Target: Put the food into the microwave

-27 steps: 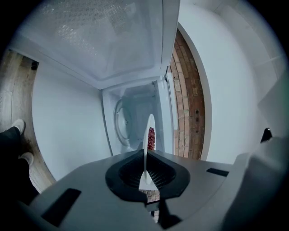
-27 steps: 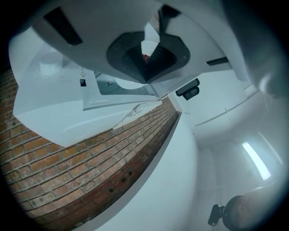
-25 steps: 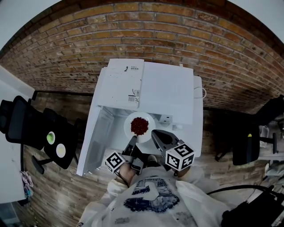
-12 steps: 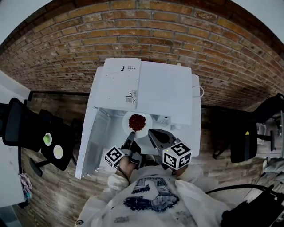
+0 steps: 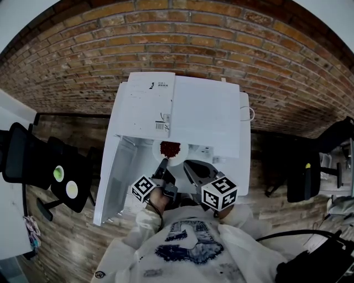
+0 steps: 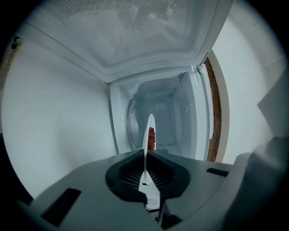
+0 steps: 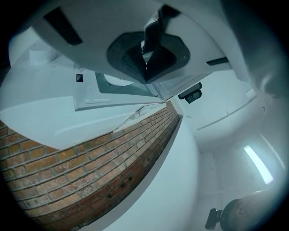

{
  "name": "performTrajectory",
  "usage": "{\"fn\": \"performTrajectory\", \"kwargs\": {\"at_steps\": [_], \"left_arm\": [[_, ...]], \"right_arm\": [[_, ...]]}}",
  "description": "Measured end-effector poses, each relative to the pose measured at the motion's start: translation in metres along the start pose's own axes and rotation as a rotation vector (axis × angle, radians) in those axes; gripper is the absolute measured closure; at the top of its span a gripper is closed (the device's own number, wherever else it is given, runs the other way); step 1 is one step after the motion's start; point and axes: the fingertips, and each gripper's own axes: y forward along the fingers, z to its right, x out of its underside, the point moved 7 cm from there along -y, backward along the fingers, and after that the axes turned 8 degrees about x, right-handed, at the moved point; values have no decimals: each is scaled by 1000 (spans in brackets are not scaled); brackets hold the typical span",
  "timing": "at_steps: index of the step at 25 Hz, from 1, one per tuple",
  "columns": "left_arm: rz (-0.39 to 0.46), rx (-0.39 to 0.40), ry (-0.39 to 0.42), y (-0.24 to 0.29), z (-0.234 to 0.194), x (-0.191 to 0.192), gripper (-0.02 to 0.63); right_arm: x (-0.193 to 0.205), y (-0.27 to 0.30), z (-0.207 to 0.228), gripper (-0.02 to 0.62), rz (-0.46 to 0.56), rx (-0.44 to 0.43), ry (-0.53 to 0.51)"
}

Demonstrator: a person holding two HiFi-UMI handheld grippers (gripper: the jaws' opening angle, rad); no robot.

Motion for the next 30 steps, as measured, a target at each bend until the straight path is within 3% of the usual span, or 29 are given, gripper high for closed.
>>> {"fn": "performTrajectory", "kwargs": {"at_steps": [30], "left_arm": [[21,-68,-67,42,-40,-17,590]], "right_arm": [[-4,13,12,581,-26,5,-8]]}}
